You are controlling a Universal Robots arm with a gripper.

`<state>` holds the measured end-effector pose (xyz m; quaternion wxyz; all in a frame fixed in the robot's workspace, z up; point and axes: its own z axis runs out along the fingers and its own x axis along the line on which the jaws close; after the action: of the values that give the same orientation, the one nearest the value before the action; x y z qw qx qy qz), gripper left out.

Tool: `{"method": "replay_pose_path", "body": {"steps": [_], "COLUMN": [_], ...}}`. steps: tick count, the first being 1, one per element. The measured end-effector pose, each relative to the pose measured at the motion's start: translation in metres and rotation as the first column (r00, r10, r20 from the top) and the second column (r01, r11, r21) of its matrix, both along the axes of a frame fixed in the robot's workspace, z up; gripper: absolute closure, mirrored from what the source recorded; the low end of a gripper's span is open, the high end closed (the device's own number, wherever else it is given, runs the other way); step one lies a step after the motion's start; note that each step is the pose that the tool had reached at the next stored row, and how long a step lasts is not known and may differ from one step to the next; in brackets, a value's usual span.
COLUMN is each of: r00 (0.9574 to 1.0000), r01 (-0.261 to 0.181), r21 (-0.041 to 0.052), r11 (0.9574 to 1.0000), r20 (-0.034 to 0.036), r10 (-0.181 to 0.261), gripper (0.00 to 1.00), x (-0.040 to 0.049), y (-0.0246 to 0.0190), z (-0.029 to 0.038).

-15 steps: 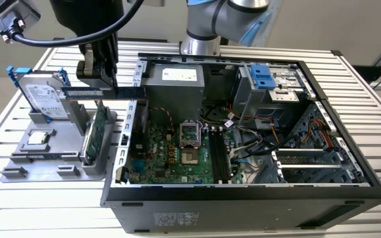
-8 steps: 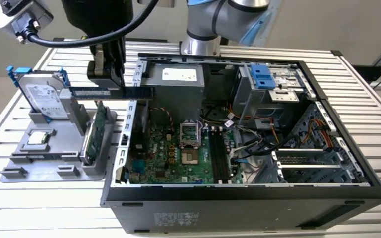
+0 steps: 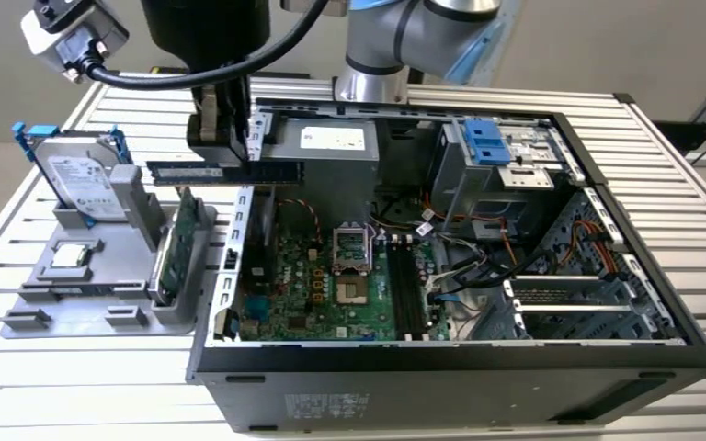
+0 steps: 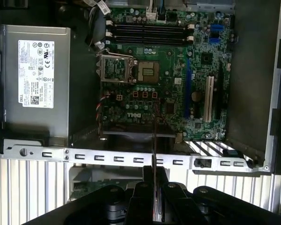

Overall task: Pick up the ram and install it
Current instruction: 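Pick up the ram and move it above insertion slot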

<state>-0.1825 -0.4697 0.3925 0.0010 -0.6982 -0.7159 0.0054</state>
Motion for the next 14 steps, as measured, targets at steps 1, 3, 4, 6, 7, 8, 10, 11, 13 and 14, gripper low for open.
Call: {"method": "replay_pose_path", "body": {"steps": [1,3,4,6,7,8,10,11,13,14], "r00": [1.0,1.0,1.0,1.0,1.0,1.0,1.0,1.0,1.0,1.0], "r01": [0.0,0.0,0.0,0.0,0.0,0.0,0.0,0.0,0.0,0.0], "r21": [-0.0001,0.0001,0.0,-0.0001,-0.0001,-0.0001,-0.0001,-0.0001,-0.0002,-0.0002], "r11": [1.0,1.0,1.0,1.0,1.0,1.0,1.0,1.0,1.0,1.0], "r20": [-0.0001,0.0,0.0,-0.0001,0.0,0.0,0.0001,0.0,0.0,0.0], "r10": [0.0,0.0,0.0,0.0,0.0,0.0,0.0,0.0,0.0,0.0], "gripper": [1.0,1.0,1.0,1.0,1.0,1.0,1.0,1.0,1.0,1.0], "x": [0.0019,0.0057,0.0076,0.0112,0.0129,0.0148,0.0185,0.0203,0.024,0.0258], "y": [0.0002,0.0005,0.0007,0.001,0.0012,0.0013,0.0015,0.0016,0.0018,0.0019], "z": [-0.0001,-0.0005,-0.0006,-0.0009,-0.0011,-0.0013,-0.0017,-0.0018,-0.0021,-0.0022]}}
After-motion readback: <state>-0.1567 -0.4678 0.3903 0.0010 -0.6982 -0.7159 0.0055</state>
